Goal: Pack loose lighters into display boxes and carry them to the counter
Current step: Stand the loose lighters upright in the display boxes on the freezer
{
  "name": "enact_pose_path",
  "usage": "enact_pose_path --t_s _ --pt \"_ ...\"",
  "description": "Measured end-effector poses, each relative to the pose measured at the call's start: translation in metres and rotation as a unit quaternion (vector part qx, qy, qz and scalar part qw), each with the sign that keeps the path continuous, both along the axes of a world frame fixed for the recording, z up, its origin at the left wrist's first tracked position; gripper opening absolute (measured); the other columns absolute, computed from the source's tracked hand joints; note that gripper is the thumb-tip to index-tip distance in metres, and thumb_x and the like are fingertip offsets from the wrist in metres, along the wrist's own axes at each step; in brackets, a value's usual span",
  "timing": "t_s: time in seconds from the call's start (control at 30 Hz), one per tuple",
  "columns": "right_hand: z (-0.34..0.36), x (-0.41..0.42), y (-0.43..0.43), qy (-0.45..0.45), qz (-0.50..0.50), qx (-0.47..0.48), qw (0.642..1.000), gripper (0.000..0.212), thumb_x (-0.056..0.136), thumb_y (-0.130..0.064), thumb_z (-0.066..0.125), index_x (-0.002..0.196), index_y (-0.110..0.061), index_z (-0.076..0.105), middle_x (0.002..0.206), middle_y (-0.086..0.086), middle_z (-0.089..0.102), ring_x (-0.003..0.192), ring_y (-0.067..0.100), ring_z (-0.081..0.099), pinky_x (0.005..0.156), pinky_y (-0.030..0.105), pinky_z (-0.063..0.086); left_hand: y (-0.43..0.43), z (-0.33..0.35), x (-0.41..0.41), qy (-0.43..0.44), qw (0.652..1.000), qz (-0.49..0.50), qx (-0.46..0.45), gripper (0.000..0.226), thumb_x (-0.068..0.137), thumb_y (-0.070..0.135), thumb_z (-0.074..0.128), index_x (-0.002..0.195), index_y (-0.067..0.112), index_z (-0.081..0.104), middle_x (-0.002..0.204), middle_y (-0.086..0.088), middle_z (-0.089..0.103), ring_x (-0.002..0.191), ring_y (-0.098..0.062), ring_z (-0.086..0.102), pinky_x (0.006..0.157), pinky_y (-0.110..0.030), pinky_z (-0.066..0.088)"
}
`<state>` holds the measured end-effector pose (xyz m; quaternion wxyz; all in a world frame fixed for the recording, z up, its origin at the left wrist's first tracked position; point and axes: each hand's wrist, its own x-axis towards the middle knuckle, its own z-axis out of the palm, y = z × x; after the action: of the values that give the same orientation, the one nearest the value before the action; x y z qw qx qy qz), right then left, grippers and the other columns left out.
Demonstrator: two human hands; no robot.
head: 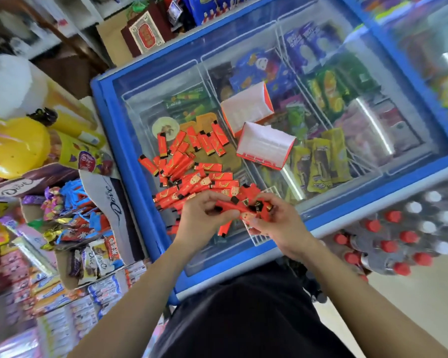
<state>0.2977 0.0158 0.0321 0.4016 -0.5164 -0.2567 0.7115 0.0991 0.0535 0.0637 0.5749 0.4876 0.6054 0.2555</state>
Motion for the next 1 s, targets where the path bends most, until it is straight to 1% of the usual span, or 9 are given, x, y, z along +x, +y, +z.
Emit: enact_pose_path --t_s 0.1,0.17,0.27,0.4,0.53,0.63,0.8,0.87,1.0 --pt "-0.004 0.015 0.001 -0.040 -0.019 0.019 0.999 0.039 0.082 0.008 0.075 0.111 -0.017 0.067 0.087 0.010 0.073 0.074 0.025 0.068 0.066 0.036 0.059 0.002 -0.007 0.012 0.014 0.999 0.031 0.003 0.022 0.076 0.016 0.088 0.095 0.022 0.078 0.078 0.001 0.077 0.070 -0.026 0.071 0.073 -0.042 0.059" --pt "-0.009 0.022 -0.002 -0.063 -0.041 0.026 0.997 0.039 0.082 0.006 0.075 0.109 -0.021 0.069 0.087 0.018 0.069 0.069 0.023 0.067 0.065 0.036 0.058 -0.001 -0.014 0.013 0.015 0.999 0.050 0.007 0.022 0.081 0.017 0.084 0.102 0.023 0.080 0.082 -0.003 0.078 0.076 -0.035 0.071 0.076 -0.045 0.060" --pt "-0.020 0.032 -0.012 -0.113 -0.073 0.032 0.990 0.038 0.084 0.004 0.075 0.104 -0.029 0.071 0.086 0.036 0.054 0.065 0.023 0.064 0.064 0.035 0.058 -0.005 -0.024 -0.001 0.030 0.997 0.069 -0.002 0.027 0.089 0.013 0.077 0.114 0.022 0.077 0.082 -0.002 0.077 0.073 -0.022 0.070 0.073 -0.031 0.057" --pt "-0.030 0.049 -0.018 -0.186 -0.093 0.043 0.977 0.039 0.086 0.000 0.076 0.100 -0.036 0.070 0.080 0.018 0.044 0.072 0.025 0.059 0.065 0.031 0.059 0.003 -0.036 -0.017 0.090 0.996 0.019 0.007 0.031 0.092 0.016 0.073 0.114 0.038 0.076 0.080 -0.006 0.075 0.070 -0.020 0.060 0.065 -0.036 0.050" --pt "-0.036 0.059 -0.025 -0.212 -0.099 0.046 0.971 0.031 0.087 -0.001 0.075 0.108 -0.023 0.067 0.081 0.021 0.045 0.069 0.022 0.058 0.069 0.038 0.061 0.001 -0.041 -0.012 0.148 0.986 0.003 0.074 0.029 0.087 0.014 0.079 0.114 0.025 0.077 0.085 0.014 0.075 0.077 0.001 0.069 0.077 -0.016 0.057" --pt "-0.035 0.057 -0.025 -0.223 -0.102 0.048 0.968 0.033 0.087 -0.001 0.075 0.110 -0.022 0.067 0.078 0.011 0.047 0.071 0.022 0.057 0.068 0.040 0.062 0.000 -0.047 -0.005 0.161 0.980 -0.011 0.113 0.030 0.084 0.018 0.083 0.113 0.020 0.078 0.087 0.012 0.076 0.081 0.002 0.070 0.078 -0.012 0.056" --pt "-0.037 0.052 -0.027 -0.231 -0.096 0.062 0.966 0.035 0.086 -0.001 0.075 0.111 -0.024 0.066 0.099 0.017 0.060 0.068 0.014 0.055 0.066 0.035 0.061 -0.003 -0.058 0.003 0.250 0.935 -0.097 0.230 0.031 0.079 0.021 0.087 0.108 0.014 0.079 0.080 0.006 0.075 0.071 -0.002 0.068 0.075 -0.021 0.061" --pt "-0.037 0.051 -0.026 -0.239 -0.089 0.058 0.965 0.037 0.086 -0.001 0.075 0.110 -0.028 0.065 0.092 0.021 0.052 0.072 0.018 0.058 0.065 0.031 0.060 0.001 -0.059 0.006 0.274 0.921 -0.119 0.251 0.027 0.078 0.020 0.088 0.103 0.011 0.080 0.075 0.003 0.074 0.067 -0.010 0.068 0.069 -0.030 0.063" --pt "-0.038 0.047 -0.024 -0.256 -0.063 0.060 0.963 0.034 0.086 -0.001 0.075 0.112 -0.020 0.063 0.082 0.008 0.051 0.067 0.015 0.059 0.065 0.032 0.061 0.005 -0.062 0.012 0.295 0.905 -0.146 0.270 0.020 0.077 0.020 0.088 0.094 0.011 0.080 0.069 0.004 0.070 0.062 -0.012 0.066 0.061 -0.032 0.061"
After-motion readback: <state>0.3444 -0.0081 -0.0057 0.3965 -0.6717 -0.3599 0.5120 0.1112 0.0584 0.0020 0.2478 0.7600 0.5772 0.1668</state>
